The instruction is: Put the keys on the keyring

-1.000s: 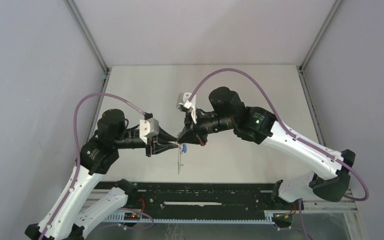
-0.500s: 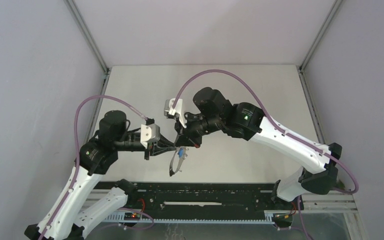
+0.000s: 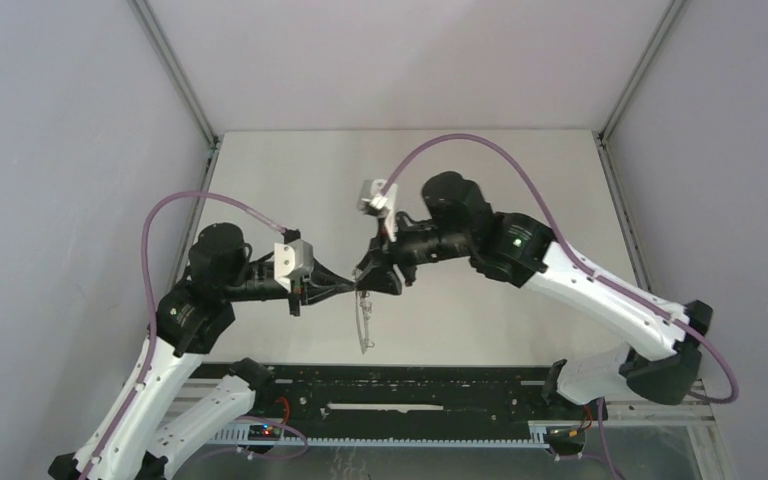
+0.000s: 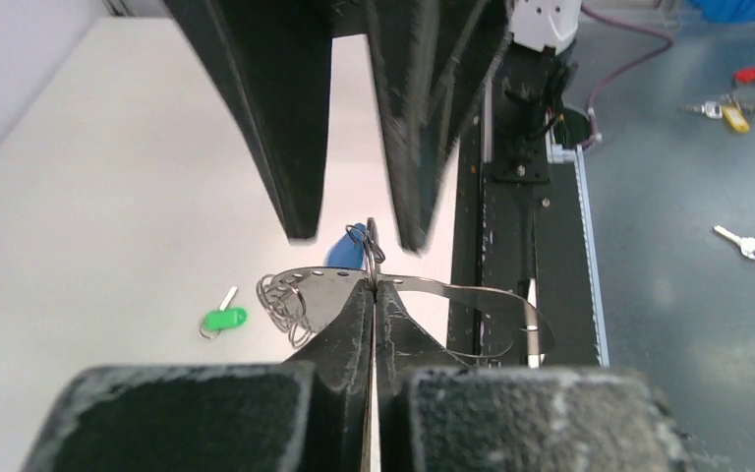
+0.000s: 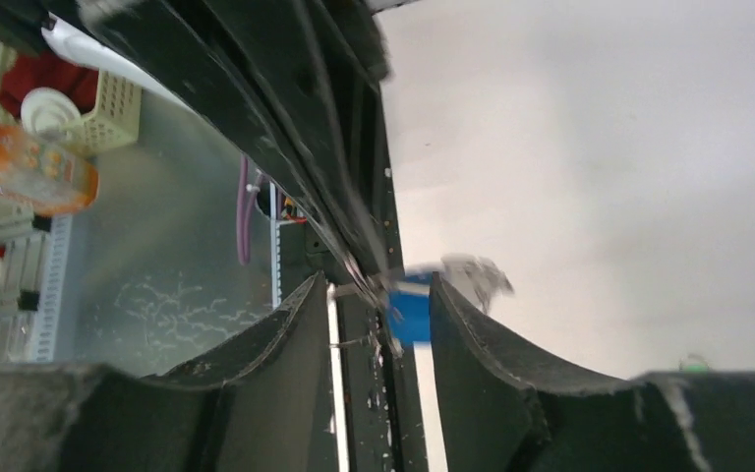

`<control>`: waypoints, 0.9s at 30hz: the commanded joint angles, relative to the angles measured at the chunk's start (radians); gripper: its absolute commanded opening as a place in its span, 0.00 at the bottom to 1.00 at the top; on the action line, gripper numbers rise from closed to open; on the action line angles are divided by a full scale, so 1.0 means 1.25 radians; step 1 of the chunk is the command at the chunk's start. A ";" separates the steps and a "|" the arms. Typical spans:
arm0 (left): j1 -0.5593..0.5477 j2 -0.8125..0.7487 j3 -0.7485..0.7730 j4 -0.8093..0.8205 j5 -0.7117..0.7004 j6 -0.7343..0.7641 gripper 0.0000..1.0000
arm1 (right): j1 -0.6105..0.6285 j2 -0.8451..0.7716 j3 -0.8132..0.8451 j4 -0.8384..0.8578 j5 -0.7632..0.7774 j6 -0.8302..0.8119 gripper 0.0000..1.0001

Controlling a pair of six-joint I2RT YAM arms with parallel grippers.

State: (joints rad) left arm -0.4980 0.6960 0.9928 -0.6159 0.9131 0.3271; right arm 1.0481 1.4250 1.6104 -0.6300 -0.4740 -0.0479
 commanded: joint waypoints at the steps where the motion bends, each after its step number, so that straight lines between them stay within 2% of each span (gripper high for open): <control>1: -0.003 -0.029 -0.043 0.207 -0.012 -0.174 0.00 | -0.083 -0.154 -0.149 0.268 -0.062 0.193 0.52; 7: -0.002 -0.045 -0.070 0.333 -0.017 -0.284 0.00 | -0.125 -0.215 -0.266 0.412 -0.132 0.293 0.49; 19: 0.000 -0.038 -0.068 0.360 0.029 -0.340 0.00 | -0.120 -0.188 -0.276 0.533 -0.224 0.279 0.38; 23: 0.001 -0.031 -0.064 0.363 0.029 -0.346 0.00 | -0.116 -0.180 -0.276 0.542 -0.240 0.286 0.32; 27: 0.003 -0.027 -0.061 0.374 0.031 -0.359 0.00 | -0.106 -0.176 -0.275 0.536 -0.235 0.272 0.30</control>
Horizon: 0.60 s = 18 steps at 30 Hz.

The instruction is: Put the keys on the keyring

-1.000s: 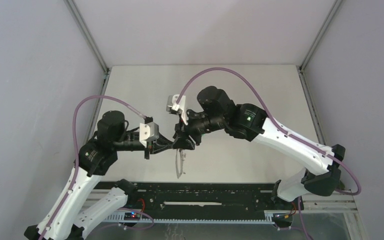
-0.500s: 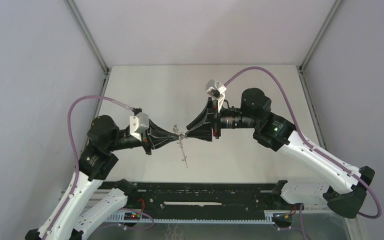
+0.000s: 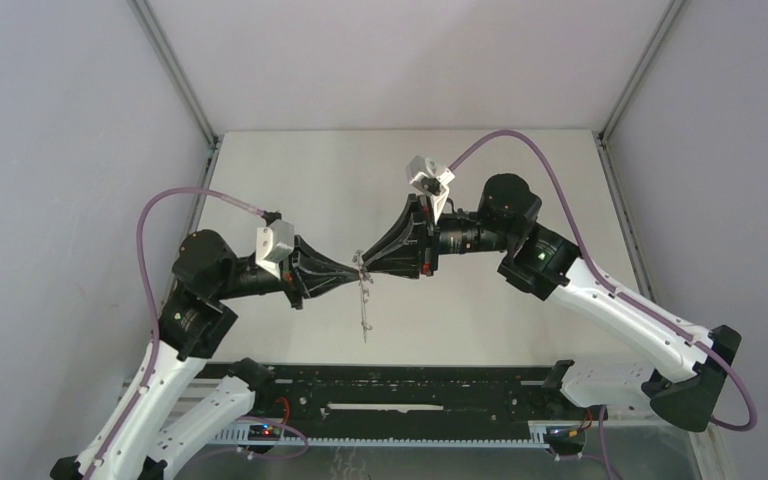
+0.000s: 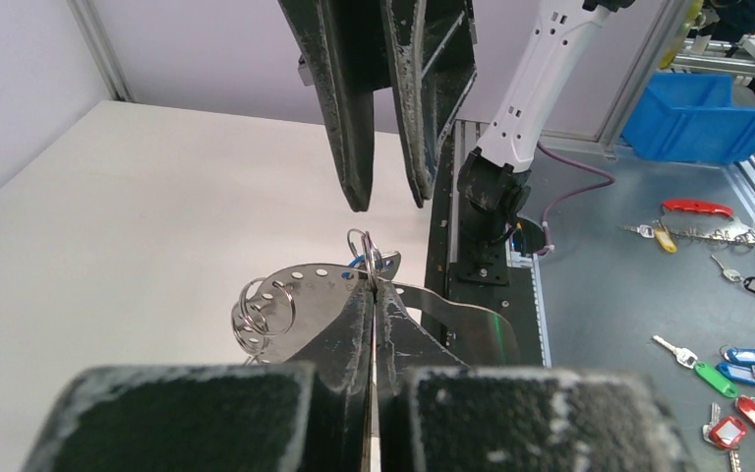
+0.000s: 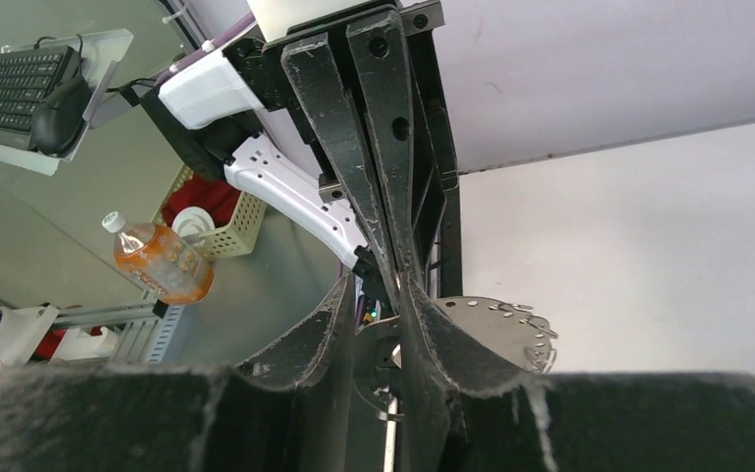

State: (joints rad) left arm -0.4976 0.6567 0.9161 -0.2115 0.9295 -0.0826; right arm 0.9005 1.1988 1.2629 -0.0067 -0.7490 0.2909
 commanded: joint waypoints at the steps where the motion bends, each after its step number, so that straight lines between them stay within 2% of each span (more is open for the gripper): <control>1: 0.003 0.006 0.001 0.052 0.021 -0.035 0.00 | 0.014 0.007 0.003 0.037 -0.014 -0.001 0.30; 14: 0.004 0.007 0.008 0.056 0.040 -0.043 0.00 | 0.016 0.022 0.002 0.012 -0.004 -0.027 0.26; 18: 0.004 0.006 0.009 0.055 0.051 -0.043 0.00 | 0.014 0.017 0.002 -0.025 0.016 -0.044 0.33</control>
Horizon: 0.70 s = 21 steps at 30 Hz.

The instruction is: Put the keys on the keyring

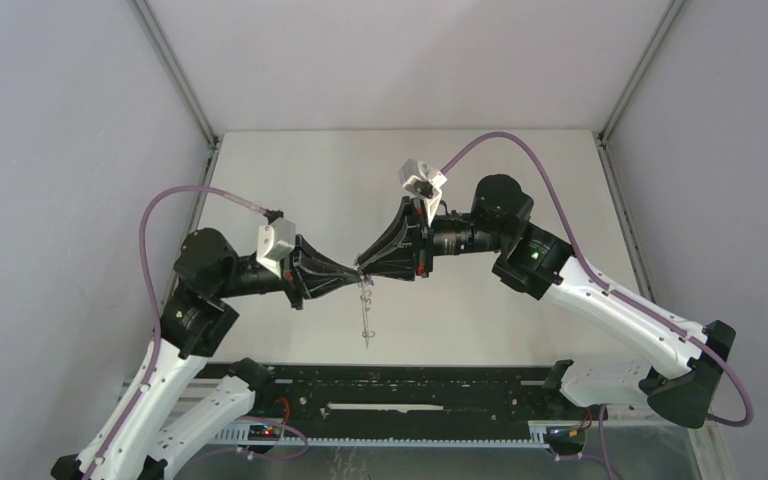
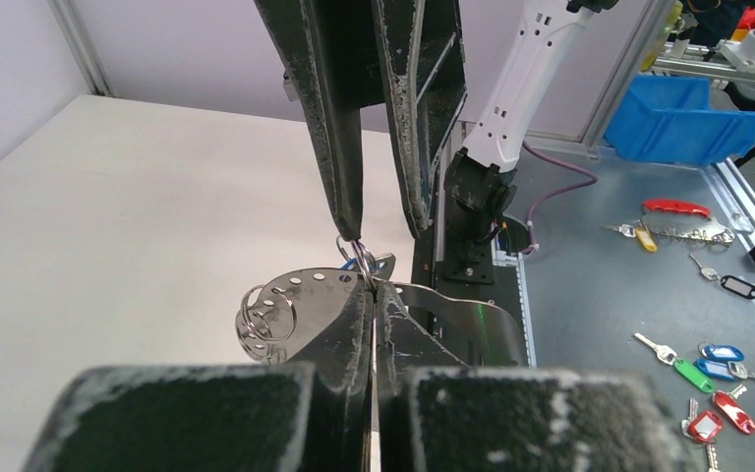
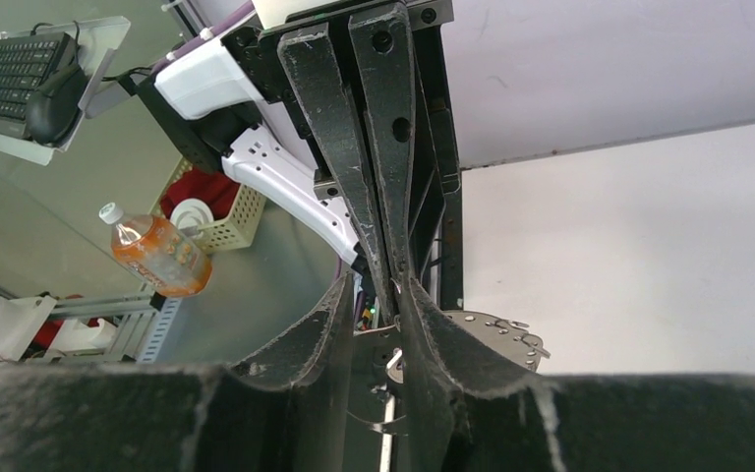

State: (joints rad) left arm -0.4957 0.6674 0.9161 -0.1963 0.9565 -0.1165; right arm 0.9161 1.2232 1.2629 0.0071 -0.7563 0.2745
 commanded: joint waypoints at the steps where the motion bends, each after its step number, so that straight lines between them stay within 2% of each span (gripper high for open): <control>1: 0.003 -0.003 0.009 0.044 0.031 -0.016 0.00 | 0.000 -0.005 0.002 -0.036 0.024 -0.031 0.34; 13: 0.004 -0.003 0.007 0.036 0.035 -0.010 0.00 | -0.017 -0.025 0.002 -0.018 0.044 -0.036 0.34; 21: 0.004 -0.001 0.011 0.034 0.034 -0.010 0.00 | -0.019 -0.016 0.003 -0.027 -0.002 -0.032 0.35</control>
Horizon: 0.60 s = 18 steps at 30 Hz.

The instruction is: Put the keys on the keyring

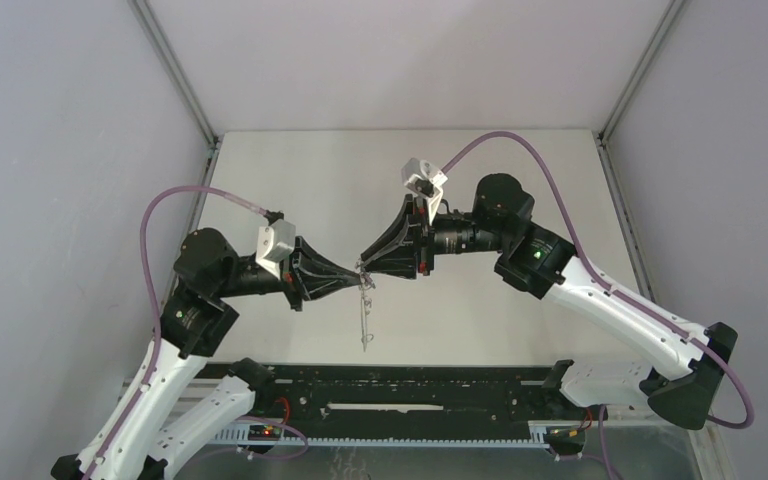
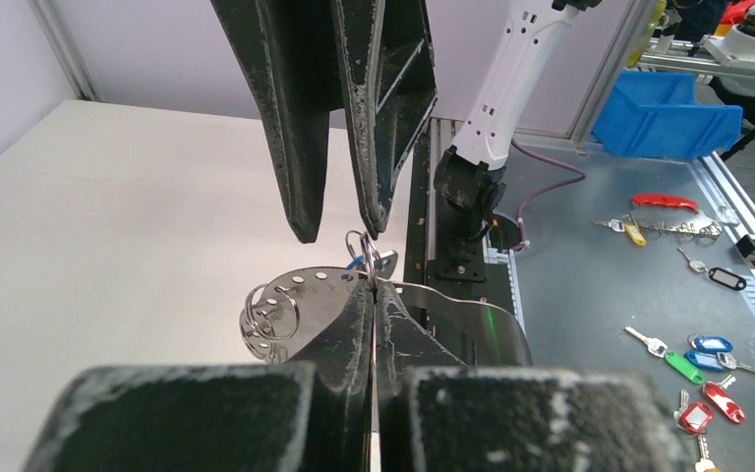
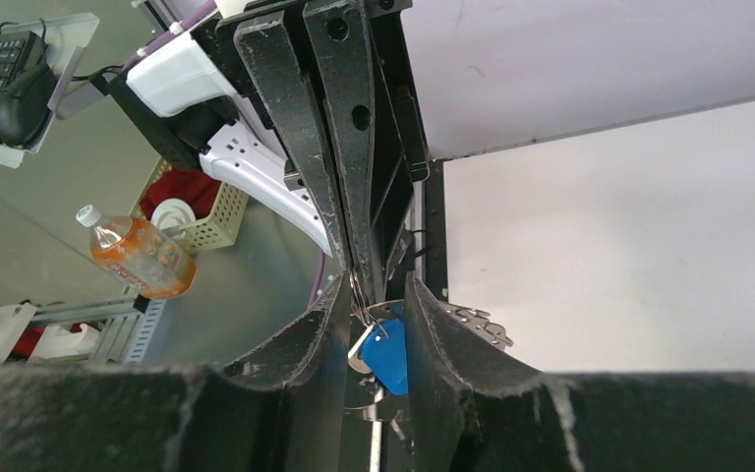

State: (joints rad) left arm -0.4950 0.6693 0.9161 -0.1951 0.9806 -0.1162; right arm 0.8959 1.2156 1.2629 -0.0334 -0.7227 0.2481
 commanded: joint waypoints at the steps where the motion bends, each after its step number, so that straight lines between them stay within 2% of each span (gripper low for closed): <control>1: 0.003 -0.002 0.012 0.034 0.015 -0.011 0.00 | -0.001 -0.006 0.002 0.003 -0.034 -0.011 0.35; 6: 0.003 -0.003 0.012 0.035 0.012 -0.014 0.00 | 0.016 0.006 0.002 0.000 -0.054 -0.018 0.34; 13: 0.003 -0.004 0.011 0.038 0.011 -0.014 0.00 | 0.021 0.010 0.002 -0.004 -0.053 -0.019 0.17; 16: 0.003 -0.004 0.008 0.041 0.010 -0.016 0.00 | 0.023 0.009 0.002 -0.001 -0.046 -0.021 0.00; 18: 0.003 -0.007 0.007 0.035 0.008 -0.010 0.00 | 0.023 0.004 0.003 -0.001 -0.042 -0.023 0.00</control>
State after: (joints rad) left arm -0.4950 0.6693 0.9161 -0.1951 0.9821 -0.1226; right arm 0.9146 1.2293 1.2629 -0.0410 -0.7803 0.2314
